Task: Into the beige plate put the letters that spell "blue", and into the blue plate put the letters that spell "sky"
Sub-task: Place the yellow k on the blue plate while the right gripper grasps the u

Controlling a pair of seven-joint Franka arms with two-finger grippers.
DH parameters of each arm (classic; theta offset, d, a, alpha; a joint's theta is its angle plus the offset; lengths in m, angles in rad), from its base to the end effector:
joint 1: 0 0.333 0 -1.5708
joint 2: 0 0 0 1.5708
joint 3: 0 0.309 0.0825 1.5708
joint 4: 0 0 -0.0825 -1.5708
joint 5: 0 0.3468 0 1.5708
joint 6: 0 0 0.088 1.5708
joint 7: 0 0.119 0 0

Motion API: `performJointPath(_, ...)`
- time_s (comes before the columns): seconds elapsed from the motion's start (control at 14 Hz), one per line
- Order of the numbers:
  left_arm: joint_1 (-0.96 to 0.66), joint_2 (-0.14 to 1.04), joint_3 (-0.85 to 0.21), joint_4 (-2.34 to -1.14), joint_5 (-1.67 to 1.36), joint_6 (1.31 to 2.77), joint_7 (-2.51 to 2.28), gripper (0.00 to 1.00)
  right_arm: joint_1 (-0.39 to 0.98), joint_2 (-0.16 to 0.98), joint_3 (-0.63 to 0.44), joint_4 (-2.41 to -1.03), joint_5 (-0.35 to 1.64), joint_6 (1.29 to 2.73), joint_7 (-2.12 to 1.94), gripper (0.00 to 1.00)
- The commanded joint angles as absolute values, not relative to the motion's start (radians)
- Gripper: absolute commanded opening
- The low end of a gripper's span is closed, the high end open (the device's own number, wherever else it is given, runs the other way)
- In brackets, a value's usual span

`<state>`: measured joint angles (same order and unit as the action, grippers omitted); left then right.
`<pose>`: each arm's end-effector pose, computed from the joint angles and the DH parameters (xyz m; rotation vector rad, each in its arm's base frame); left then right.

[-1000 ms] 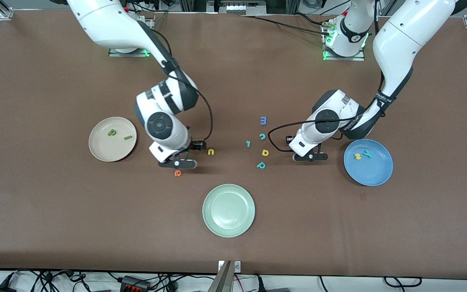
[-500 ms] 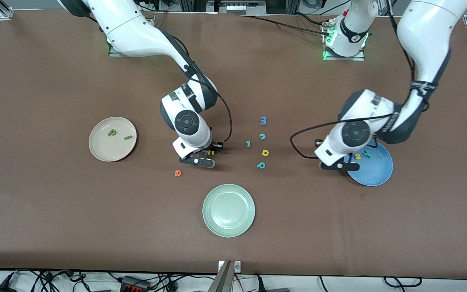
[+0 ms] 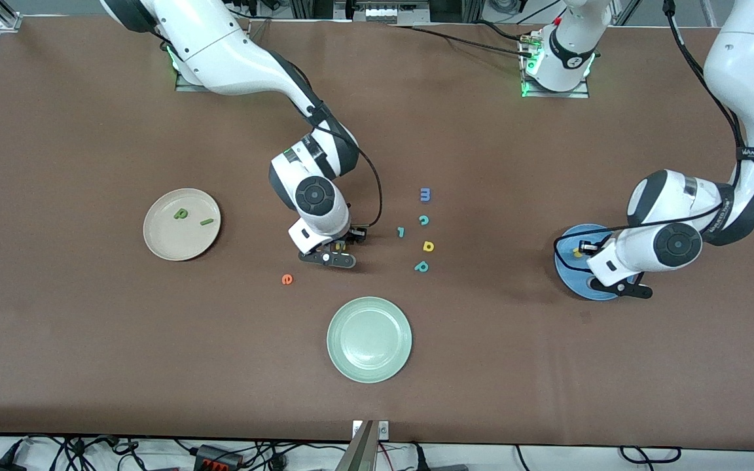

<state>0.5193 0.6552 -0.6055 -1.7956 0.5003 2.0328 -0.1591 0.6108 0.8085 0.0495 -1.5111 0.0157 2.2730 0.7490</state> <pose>0.5889 0.0038 0.2226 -3.0293 0.2566 0.3895 0.5345 0.4092 0.1886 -3.1280 0.1779 0.1033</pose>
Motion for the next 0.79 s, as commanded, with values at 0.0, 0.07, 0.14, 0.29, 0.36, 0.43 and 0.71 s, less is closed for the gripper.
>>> performJointPath(0.0, 0.523, 0.660, -0.621, -1.790, 0.525, 2.065, -0.108, 0.35, 0.620, 0.825, 0.041, -1.482, -0.018, 2.269, 0.770, 0.51)
performJointPath(0.07, 0.523, 0.660, -0.621, -1.786, 0.525, 2.066, -0.094, 0.54, 0.621, 0.830, 0.041, -1.480, -0.020, 2.269, 0.770, 0.51)
performJointPath(0.14, 0.523, 0.660, -0.621, -1.775, 0.525, 2.068, -0.095, 1.00, 0.621, 0.831, 0.041, -1.480, -0.020, 2.269, 0.770, 0.51)
performJointPath(0.29, 0.520, 0.649, -0.626, -1.761, 0.523, 2.056, -0.097, 1.00, 0.621, 0.833, 0.041, -1.480, -0.020, 2.279, 0.769, 0.48)
performJointPath(0.36, 0.522, 0.640, -0.632, -1.758, 0.523, 2.052, -0.106, 1.00, 0.621, 0.836, 0.041, -1.480, -0.020, 2.283, 0.769, 0.48)
performJointPath(0.43, 0.523, 0.617, -0.637, -1.753, 0.519, 2.046, -0.103, 1.00, 0.621, 0.839, 0.041, -1.479, -0.020, 2.287, 0.767, 0.46)
performJointPath(0.71, 0.523, 0.491, -0.686, -1.708, 0.508, 1.880, -0.101, 1.00, 0.617, 0.835, 0.041, -1.479, -0.020, 2.293, 0.758, 0.25)
